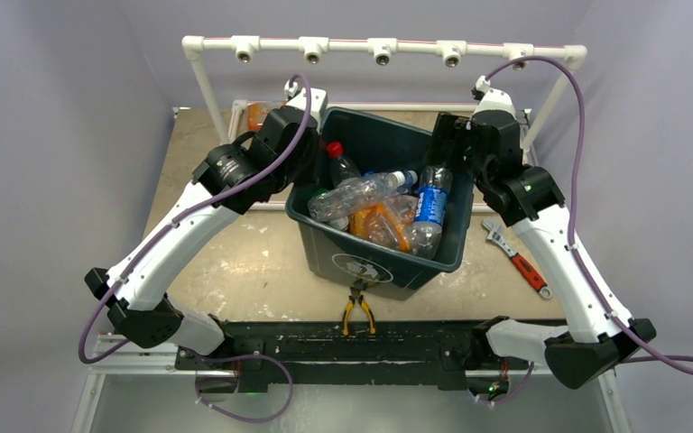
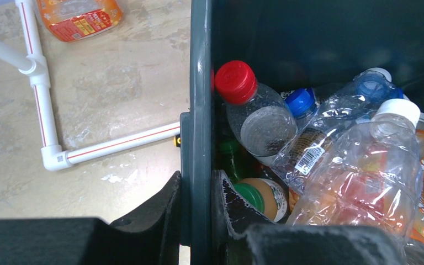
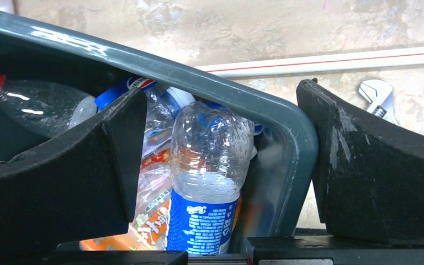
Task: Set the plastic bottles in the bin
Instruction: Move the trash bin to the center of the board.
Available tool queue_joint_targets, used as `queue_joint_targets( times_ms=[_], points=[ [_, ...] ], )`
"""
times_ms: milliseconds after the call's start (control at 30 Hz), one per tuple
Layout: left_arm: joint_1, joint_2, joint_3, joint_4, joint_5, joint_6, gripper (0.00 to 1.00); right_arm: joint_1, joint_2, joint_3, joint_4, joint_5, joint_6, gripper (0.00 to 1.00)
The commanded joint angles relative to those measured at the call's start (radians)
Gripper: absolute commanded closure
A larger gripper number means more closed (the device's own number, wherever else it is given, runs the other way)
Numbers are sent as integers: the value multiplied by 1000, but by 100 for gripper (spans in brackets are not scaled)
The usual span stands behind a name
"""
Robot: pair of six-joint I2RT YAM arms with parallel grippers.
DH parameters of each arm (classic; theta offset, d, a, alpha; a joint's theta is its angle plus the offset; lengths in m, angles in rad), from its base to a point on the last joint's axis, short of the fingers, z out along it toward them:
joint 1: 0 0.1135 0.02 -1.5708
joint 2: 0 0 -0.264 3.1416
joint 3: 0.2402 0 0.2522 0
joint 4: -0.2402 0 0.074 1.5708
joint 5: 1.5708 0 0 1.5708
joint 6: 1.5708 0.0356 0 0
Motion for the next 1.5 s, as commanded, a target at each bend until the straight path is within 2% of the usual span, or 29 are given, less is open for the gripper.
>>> queue_joint_targets(
  times_ms=[0, 100, 300, 433, 500, 733, 867, 1000, 1133, 1233, 1333, 1467],
  points=[
    [-3, 1, 5, 105, 24, 16, 100, 44, -28, 130, 106, -145, 24, 1],
    [-3, -1, 3, 105, 24, 16, 100, 45, -20, 177, 105, -31, -16, 1],
    [-2, 2, -4, 110, 43, 10, 100, 45, -69, 112, 139, -51, 37, 1],
    [-2, 2, -4, 113, 41, 11, 100, 61, -80, 90, 164, 205, -38, 1],
    [-2, 3, -2, 112, 39, 13, 100, 75, -100, 49, 162, 211, -12, 1],
    [-2, -44, -55, 104, -19, 26, 100, 38, -104, 8, 228, -10, 94, 1],
    [4, -83, -102, 114, -25, 22, 100, 36, -148, -2, 291, 108, 81, 1],
    [4, -80, -96, 125, -5, 20, 100, 36, -150, 72, 271, 219, 51, 1],
    [5, -60, -92, 147, 38, 5, 100, 36, -153, 121, 263, 190, 37, 1],
    [5, -56, -105, 189, 100, -17, 100, 36, -140, 147, 204, 80, 66, 1],
    [5, -50, -133, 263, 191, -65, 100, 36, -145, 121, 148, -15, 82, 1],
    [3, -12, -134, 348, 308, -131, 100, 36, -206, 26, 138, -53, 90, 1]
  ],
)
